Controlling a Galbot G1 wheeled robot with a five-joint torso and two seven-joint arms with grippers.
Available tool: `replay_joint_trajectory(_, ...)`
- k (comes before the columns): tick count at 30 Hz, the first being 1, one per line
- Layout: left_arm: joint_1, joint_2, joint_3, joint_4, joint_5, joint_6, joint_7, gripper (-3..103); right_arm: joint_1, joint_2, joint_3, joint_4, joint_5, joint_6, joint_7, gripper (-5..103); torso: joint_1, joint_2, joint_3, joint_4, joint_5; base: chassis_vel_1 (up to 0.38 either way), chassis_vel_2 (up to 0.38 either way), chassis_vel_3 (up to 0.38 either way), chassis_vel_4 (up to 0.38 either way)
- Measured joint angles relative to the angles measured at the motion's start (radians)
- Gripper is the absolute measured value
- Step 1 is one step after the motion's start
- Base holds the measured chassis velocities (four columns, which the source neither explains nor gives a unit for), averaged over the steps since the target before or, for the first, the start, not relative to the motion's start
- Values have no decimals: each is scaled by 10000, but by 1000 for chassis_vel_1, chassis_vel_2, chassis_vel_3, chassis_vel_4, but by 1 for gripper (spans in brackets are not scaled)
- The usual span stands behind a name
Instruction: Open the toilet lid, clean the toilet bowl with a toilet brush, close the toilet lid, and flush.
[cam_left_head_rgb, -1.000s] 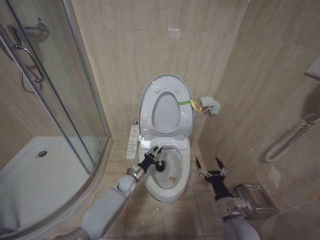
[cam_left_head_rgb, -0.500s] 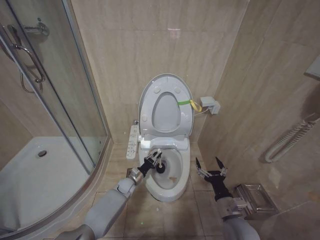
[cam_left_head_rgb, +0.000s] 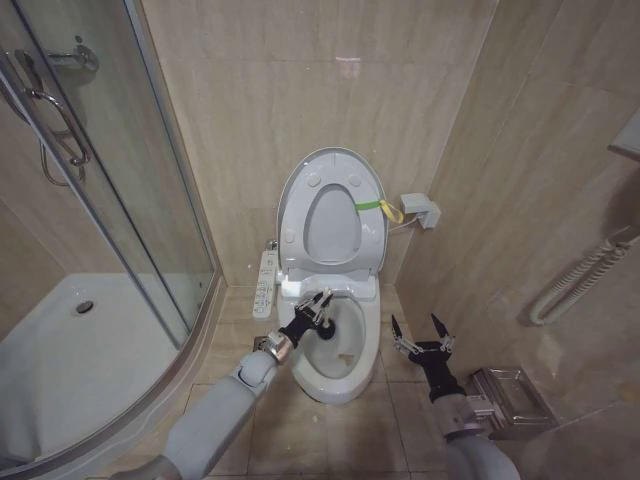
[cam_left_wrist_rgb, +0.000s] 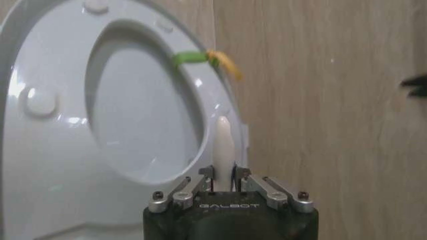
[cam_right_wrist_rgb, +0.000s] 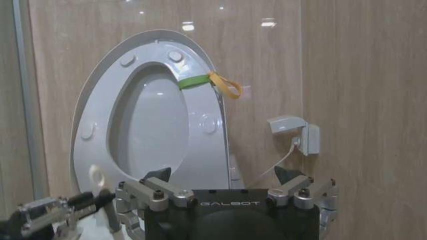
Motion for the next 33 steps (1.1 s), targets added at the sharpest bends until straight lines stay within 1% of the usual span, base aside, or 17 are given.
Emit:
replay_joint_trajectory(1,0,0,0,0,0,0,0,19,0,0,0,0,0,0,0,100,0,0,0,0,0,0,0,0,0)
replay_joint_trajectory(3,250,162,52,-696,3,225,-170,19,0,0,0,0,0,-1,0,100,0,0,0,1,0,0,0,0,0)
replay_joint_trajectory(5,501,262,50,-1149,130,328,-265,19,0,0,0,0,0,0,0,100,0,0,-1,0,-1,0,0,0,0)
replay_joint_trajectory(10,774,366,8,-1503,221,370,-396,19,0,0,0,0,0,0,0,100,0,0,0,1,0,0,0,0,0)
replay_joint_trajectory(13,1029,415,128,-1914,244,465,-504,19,0,0,0,0,0,0,0,100,0,0,0,1,0,0,0,0,0)
replay_joint_trajectory(20,1230,346,464,-2298,178,508,-600,19,0,0,0,0,0,0,0,100,0,0,0,0,0,0,0,0,0)
replay_joint_trajectory(26,1268,204,631,-1982,68,492,-610,19,0,0,0,0,0,0,0,100,0,0,1,1,0,0,0,0,0)
replay_joint_trajectory(33,1116,14,811,-1200,-225,202,-520,19,0,0,0,0,0,0,0,100,0,-2,1,0,0,0,0,0,0)
